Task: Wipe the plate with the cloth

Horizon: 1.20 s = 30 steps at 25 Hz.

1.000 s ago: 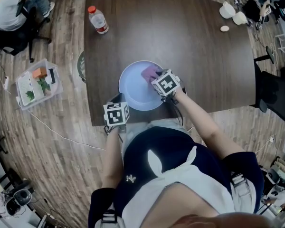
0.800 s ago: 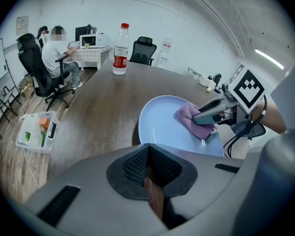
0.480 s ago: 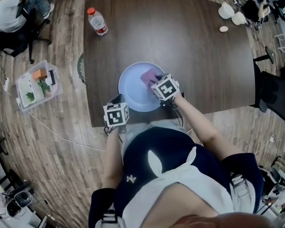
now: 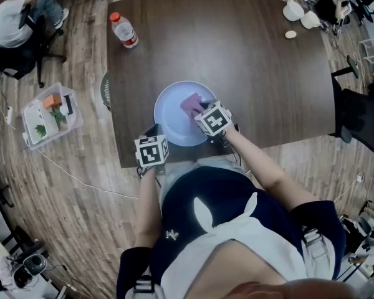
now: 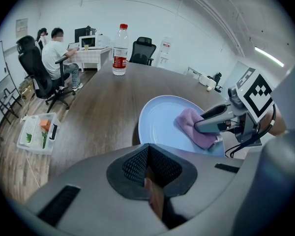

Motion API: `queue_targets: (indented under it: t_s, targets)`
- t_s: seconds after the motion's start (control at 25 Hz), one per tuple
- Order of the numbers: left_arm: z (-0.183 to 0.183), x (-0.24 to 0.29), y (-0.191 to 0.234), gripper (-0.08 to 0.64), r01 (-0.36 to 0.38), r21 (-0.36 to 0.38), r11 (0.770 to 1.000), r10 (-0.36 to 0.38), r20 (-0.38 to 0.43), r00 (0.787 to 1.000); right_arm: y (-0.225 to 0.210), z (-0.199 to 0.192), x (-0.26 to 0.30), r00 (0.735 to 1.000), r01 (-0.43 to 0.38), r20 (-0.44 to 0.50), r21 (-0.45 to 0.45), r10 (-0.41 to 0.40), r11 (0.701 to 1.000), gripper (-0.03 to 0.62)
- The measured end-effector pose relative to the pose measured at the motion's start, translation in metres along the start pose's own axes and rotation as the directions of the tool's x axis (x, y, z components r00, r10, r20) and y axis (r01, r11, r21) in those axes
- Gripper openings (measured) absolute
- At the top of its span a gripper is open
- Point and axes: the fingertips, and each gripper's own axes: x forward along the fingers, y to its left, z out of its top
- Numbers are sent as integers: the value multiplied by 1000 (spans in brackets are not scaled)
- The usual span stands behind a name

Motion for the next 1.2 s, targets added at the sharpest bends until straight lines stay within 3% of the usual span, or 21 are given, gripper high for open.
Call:
queue_targets:
  t_s: [0.44,1.2]
  targets:
    - [0,0,0,3,-2,-1,1000,2,4,1000,24,4,2,999,-39,14,-7,40,999,121]
    - [0,0,-2,3,2,-6,1000,-2,3,1000,67,8,5,996,-95,-14,-126,94,987,121]
